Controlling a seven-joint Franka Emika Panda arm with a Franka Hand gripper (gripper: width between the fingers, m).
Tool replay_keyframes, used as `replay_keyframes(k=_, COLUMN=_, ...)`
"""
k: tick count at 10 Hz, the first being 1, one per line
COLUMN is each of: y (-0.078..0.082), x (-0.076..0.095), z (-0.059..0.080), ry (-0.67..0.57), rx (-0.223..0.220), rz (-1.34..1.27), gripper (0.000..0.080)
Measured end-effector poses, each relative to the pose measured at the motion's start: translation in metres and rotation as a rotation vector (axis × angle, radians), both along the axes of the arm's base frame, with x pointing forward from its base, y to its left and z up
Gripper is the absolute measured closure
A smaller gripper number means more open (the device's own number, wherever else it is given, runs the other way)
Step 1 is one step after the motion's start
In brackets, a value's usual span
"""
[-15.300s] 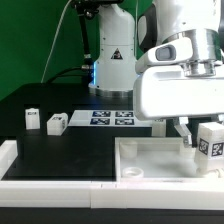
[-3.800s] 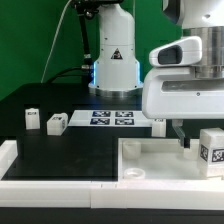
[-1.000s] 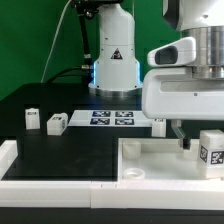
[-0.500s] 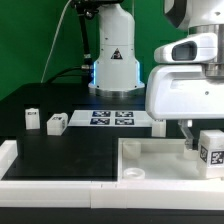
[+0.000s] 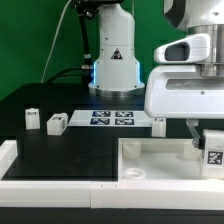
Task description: Assemble one leg
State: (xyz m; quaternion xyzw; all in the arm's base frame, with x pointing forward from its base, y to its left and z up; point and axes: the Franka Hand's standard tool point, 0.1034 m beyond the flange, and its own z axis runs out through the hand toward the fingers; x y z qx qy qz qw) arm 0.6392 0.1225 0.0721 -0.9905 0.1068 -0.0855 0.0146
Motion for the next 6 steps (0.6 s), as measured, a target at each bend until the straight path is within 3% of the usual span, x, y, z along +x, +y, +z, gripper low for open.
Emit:
replay_keyframes(k=4, y=-0.0047, x=-0.0015, z=-0.0011, ry=-0.008, rx=0.069, rz=-0.557, gripper=0.0509)
replay_keyframes(k=6, y=-0.0043, x=-0.005, z=-0.0015, ry=0.005, rx=0.135, rz=-0.87, gripper=0.0508)
